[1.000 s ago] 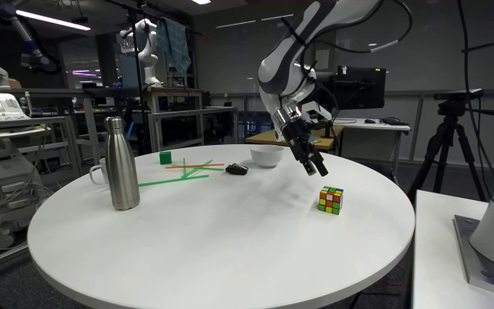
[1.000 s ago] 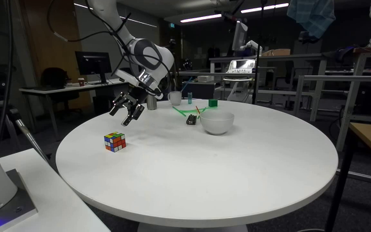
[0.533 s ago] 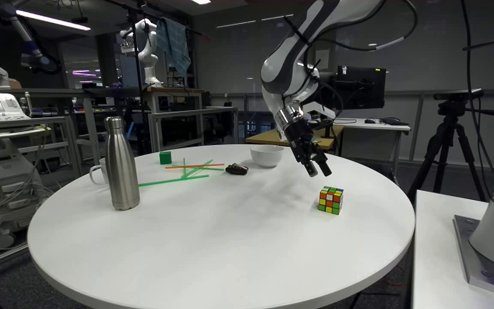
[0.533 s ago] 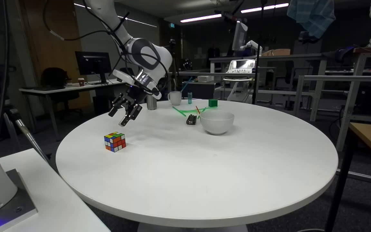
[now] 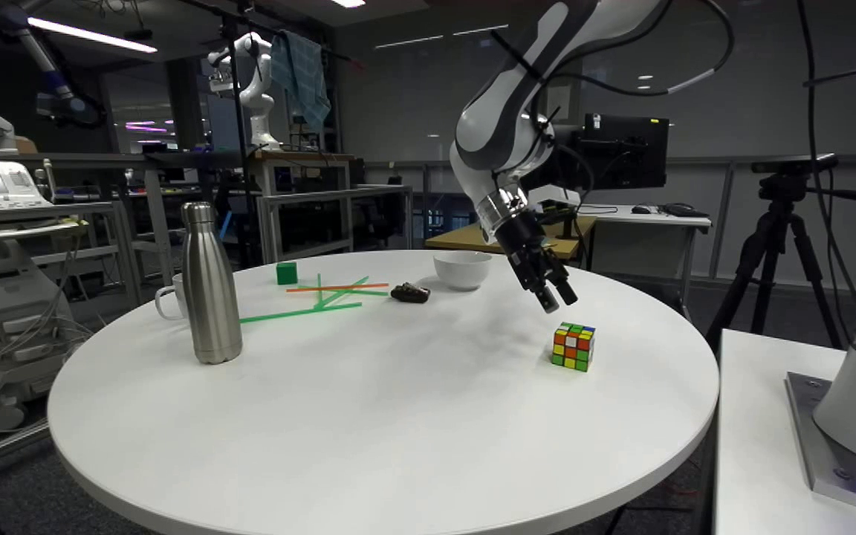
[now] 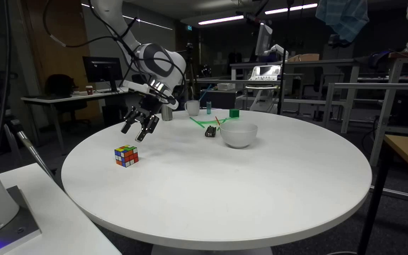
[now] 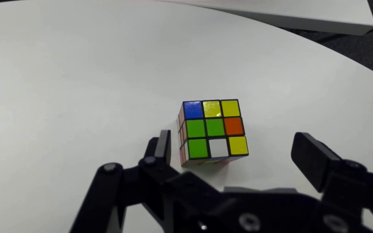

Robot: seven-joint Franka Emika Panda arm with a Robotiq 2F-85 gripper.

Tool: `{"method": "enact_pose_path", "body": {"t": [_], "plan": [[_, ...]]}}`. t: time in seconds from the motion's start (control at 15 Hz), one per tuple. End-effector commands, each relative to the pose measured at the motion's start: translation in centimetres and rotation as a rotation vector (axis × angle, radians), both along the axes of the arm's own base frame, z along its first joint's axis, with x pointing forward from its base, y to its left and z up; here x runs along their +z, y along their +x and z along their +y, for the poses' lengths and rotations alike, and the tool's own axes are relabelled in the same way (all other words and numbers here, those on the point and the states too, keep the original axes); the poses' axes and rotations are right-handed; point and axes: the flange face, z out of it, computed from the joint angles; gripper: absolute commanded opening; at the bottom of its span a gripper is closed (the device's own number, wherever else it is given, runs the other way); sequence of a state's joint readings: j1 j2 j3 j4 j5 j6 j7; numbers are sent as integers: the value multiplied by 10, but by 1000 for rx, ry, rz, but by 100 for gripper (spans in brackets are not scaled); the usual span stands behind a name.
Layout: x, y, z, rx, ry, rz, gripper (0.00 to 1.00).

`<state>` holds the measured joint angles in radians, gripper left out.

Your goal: Place the Rubik's cube in the middle of the table

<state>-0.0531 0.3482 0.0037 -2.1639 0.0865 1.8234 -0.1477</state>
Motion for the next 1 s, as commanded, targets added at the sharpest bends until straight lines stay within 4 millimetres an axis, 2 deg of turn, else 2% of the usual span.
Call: {"method": "enact_pose_path", "body": {"t": [0.0,0.53,0.93], "plan": [[5,-5,1,37,-44,-33,100],[2,2,12,38,-34,-70,100],[-6,-4,17,68,-31,-53,100]]}}
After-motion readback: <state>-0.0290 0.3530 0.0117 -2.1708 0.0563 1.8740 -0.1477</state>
